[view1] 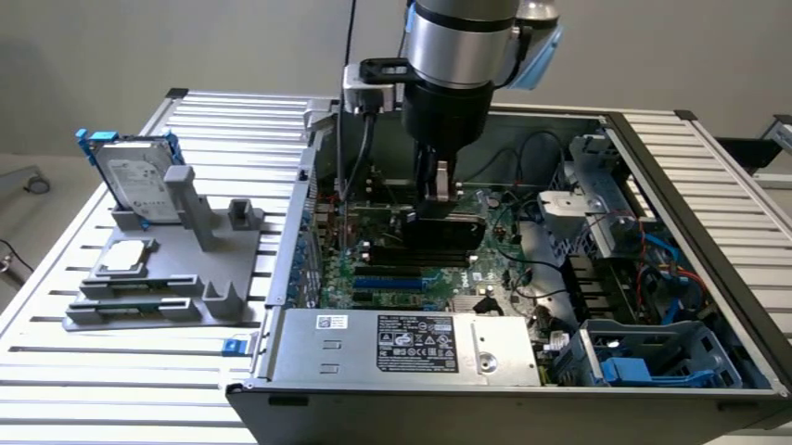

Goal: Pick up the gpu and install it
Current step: 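Insert the gpu into the slot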

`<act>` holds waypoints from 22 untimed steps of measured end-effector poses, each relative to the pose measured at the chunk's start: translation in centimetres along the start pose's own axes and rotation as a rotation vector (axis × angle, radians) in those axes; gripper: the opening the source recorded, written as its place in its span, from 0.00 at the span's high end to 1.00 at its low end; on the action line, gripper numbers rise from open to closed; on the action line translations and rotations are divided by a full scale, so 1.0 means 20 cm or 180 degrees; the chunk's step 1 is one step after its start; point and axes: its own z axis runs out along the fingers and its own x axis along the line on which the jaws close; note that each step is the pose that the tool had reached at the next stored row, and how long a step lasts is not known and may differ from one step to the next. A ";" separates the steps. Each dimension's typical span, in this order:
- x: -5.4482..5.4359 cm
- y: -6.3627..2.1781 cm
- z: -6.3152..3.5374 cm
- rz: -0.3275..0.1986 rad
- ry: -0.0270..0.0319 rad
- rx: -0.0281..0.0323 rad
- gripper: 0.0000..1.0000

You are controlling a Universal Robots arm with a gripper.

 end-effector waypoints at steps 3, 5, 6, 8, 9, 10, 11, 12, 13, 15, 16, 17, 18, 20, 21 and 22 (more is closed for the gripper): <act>0.00 0.039 0.029 -0.0015 0.0001 0.0006 0.74; 0.00 0.067 0.045 -0.0019 0.0001 0.0012 0.74; 0.00 0.079 0.052 -0.0021 0.0002 0.0016 0.74; 0.01 0.095 0.063 -0.0025 0.0002 0.0022 0.74; 0.02 0.098 0.069 -0.0028 0.0002 0.0023 0.74; 0.02 0.101 0.074 -0.0032 0.0002 0.0026 0.74; 0.03 0.102 0.076 -0.0034 0.0001 0.0027 0.74; 0.03 0.103 0.076 -0.0039 0.0001 0.0027 0.74; 0.03 0.103 0.076 -0.0039 0.0002 0.0027 0.74; 0.03 0.102 0.078 -0.0039 0.0002 0.0027 0.74; 0.03 0.102 0.082 -0.0039 0.0001 0.0028 0.74; 0.03 0.102 0.089 -0.0039 0.0002 0.0029 0.74; 0.03 0.102 0.096 -0.0040 0.0002 0.0033 0.74; 0.03 0.102 0.104 -0.0039 0.0002 0.0036 0.74; 0.03 0.102 0.104 -0.0039 0.0002 0.0036 0.74; 0.04 0.102 0.105 -0.0038 0.0002 0.0036 0.74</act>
